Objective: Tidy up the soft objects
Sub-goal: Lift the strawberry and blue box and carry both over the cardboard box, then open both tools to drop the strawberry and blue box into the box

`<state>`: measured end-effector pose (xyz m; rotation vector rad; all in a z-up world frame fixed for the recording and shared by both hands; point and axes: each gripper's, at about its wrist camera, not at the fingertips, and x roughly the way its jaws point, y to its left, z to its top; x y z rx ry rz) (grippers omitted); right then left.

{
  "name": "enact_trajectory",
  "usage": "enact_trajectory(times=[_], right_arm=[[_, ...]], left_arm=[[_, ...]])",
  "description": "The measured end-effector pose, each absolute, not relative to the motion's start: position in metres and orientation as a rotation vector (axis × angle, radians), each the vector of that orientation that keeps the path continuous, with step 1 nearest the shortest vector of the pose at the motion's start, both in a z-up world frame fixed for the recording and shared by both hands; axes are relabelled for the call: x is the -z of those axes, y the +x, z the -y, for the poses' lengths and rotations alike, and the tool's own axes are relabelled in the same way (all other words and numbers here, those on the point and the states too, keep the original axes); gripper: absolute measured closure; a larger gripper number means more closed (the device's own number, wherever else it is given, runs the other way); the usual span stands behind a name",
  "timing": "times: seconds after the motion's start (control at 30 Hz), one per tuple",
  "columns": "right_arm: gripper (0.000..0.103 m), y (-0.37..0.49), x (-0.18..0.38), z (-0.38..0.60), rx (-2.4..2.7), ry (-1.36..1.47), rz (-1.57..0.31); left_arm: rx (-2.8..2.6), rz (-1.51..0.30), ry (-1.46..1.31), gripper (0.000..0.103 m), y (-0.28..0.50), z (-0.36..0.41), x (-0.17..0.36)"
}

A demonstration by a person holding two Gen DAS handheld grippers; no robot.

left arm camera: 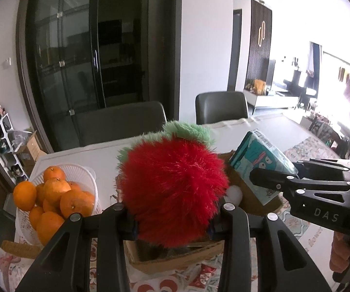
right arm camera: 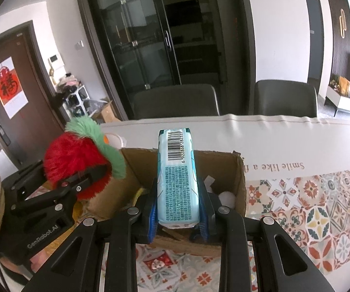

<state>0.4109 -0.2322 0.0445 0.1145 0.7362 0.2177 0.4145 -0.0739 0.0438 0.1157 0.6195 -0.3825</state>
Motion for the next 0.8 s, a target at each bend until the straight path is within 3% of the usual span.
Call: enact_trajectory(times=[0.8], right_arm=[[0.075,0.46,0.018,0.233,-0.222,0.067,-0.915]], left_arm=[[0.424,-0.819,0.163,0.063,0.464,0.092,0.03]])
